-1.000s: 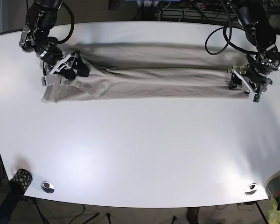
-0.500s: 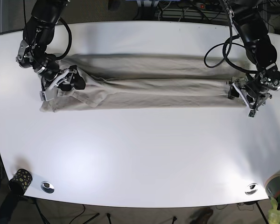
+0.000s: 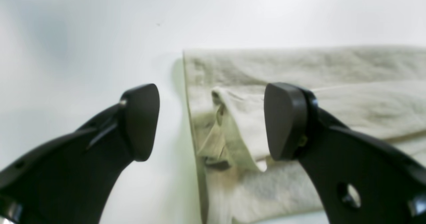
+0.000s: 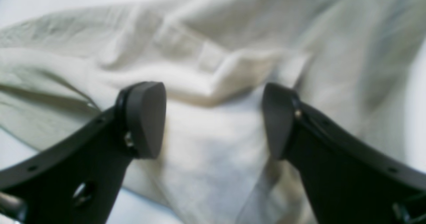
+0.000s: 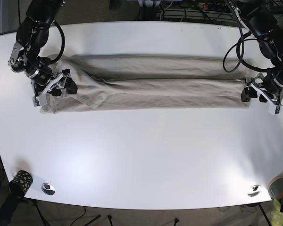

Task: Fold the T-shirt properly
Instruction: 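Grip both ends of the long beige strip and straighten it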

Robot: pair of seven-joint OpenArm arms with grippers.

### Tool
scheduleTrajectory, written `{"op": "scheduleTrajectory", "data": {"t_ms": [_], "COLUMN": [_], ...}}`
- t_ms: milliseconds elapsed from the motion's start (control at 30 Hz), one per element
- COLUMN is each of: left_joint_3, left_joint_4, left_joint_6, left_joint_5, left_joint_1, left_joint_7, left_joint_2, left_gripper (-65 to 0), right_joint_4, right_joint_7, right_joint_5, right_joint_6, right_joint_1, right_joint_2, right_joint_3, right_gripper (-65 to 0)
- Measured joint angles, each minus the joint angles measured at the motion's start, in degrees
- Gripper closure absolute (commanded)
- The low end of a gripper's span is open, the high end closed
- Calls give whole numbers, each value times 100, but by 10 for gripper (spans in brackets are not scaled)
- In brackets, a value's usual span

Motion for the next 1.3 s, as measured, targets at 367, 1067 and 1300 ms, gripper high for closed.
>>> {"op": "scheduleTrajectory", "data": {"t_ms": [367, 1067, 1300], "left_joint_3": [-114, -315, 98], "left_joint_4": [0, -192, -868], "left_joint_6": [4, 24, 24], "left_joint_5": [-1443, -2868, -2601], "left_joint_1": [752, 1598, 1106], "left_joint_7": [31, 11, 22], "left_joint_2": [-361, -660, -623], "left_gripper": [-464, -465, -465], "right_joint_4": [846, 828, 828], "right_joint_7": [-356, -409, -411], "right_joint_5": [101, 79, 76], "right_joint_6": [44, 44, 44], "right_joint_1": [17, -127, -127], "right_joint_2": [2, -70, -70], "right_joint_3": [-4, -9, -9], "right_gripper": [-438, -438, -438]}}
